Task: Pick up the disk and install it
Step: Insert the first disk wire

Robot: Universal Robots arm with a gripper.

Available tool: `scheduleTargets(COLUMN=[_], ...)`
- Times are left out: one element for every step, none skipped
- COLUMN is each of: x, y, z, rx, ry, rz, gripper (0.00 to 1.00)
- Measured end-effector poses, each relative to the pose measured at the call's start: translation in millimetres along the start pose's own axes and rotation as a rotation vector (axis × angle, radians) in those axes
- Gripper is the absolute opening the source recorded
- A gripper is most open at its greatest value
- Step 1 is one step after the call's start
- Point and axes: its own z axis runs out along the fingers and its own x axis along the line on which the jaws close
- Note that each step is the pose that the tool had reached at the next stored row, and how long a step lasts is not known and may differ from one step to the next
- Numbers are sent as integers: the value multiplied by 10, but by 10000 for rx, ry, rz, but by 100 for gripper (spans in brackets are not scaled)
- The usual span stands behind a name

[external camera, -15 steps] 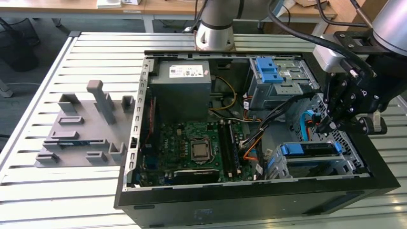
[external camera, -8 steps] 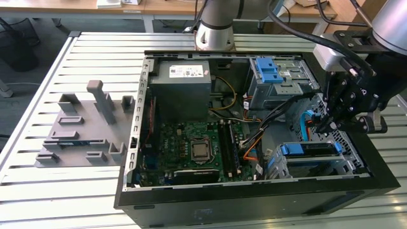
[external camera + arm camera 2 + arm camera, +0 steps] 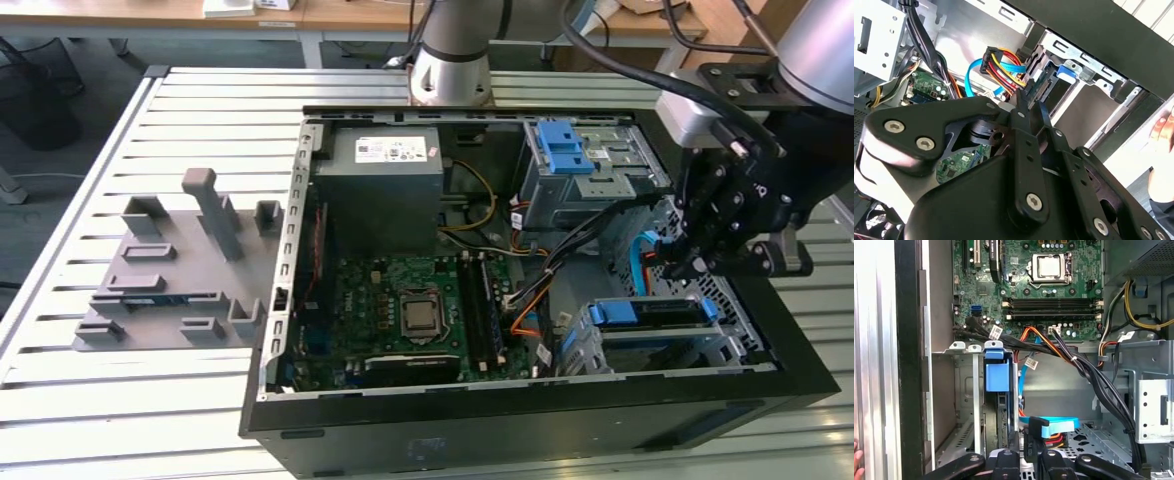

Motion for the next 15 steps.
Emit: scheduleTargets(x=[-4, -8, -11, -13, -14, -15, -15, -15, -15, -16, -16, -16, -16, -15, -15], y=[0, 0, 1, 1, 1, 1, 1, 2, 2, 2, 2, 2, 2, 2, 2], z=[3, 8, 14, 20, 26, 31, 36, 41, 45, 51, 54, 56, 58, 59, 59], rx=[8, 16, 28, 41, 58, 72, 85, 96, 108, 122, 133, 141, 144, 145, 145], ry=[0, 0, -2, -2, -2, -1, -2, -2, -2, -3, -3, -3, -3, -2, -3], rz=[-2, -1, 0, -1, -1, -1, -1, -1, -1, -1, -2, -2, -2, -2, -1], gripper=[25, 25, 25, 25, 25, 25, 25, 25, 25, 25, 25, 25, 25, 25, 23])
